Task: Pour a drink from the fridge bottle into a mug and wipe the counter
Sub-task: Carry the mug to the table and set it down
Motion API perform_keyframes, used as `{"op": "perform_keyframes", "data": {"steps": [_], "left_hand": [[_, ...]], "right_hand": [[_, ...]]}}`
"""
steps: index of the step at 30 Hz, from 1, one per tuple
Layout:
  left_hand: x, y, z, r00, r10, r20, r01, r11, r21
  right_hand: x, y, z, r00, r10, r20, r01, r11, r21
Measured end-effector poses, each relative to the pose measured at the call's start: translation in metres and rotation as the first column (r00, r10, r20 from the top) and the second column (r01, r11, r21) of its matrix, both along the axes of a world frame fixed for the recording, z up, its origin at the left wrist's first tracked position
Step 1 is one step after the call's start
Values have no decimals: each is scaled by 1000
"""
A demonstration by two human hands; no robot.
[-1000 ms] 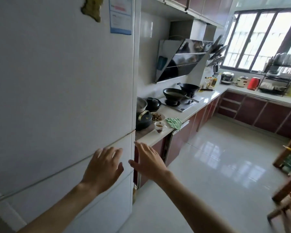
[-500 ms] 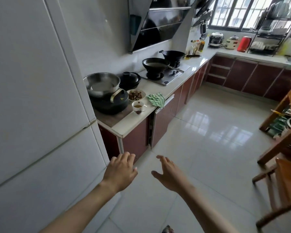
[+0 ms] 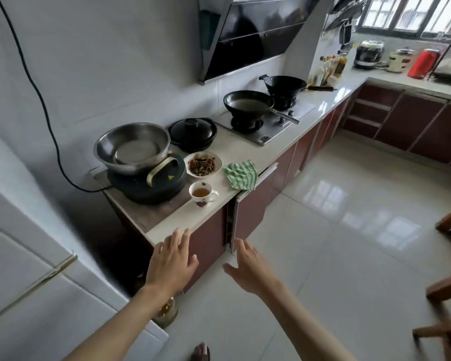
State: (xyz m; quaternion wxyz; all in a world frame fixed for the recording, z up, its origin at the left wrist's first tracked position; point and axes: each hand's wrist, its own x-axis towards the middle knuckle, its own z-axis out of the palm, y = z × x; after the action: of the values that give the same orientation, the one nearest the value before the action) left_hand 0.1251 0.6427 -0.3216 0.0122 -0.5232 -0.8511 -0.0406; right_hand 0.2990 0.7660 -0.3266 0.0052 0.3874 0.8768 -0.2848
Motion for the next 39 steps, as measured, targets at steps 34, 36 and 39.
{"op": "perform_keyframes", "data": {"steps": [34,36,39], "left_hand": [[-165,279,-104,900,146,411,-91,984,-151],[-153,298,-100,903,92,419,-41,991,-129],[-124,336,-90,911,-35,412,102,985,-140]], "right_hand": [[-263,267,-93,975,159,153,-163,986,16],[-241,281,-89,989,81,121,-85,996,30],[-196,310,-79,996,-33,84,28,998,53]]}}
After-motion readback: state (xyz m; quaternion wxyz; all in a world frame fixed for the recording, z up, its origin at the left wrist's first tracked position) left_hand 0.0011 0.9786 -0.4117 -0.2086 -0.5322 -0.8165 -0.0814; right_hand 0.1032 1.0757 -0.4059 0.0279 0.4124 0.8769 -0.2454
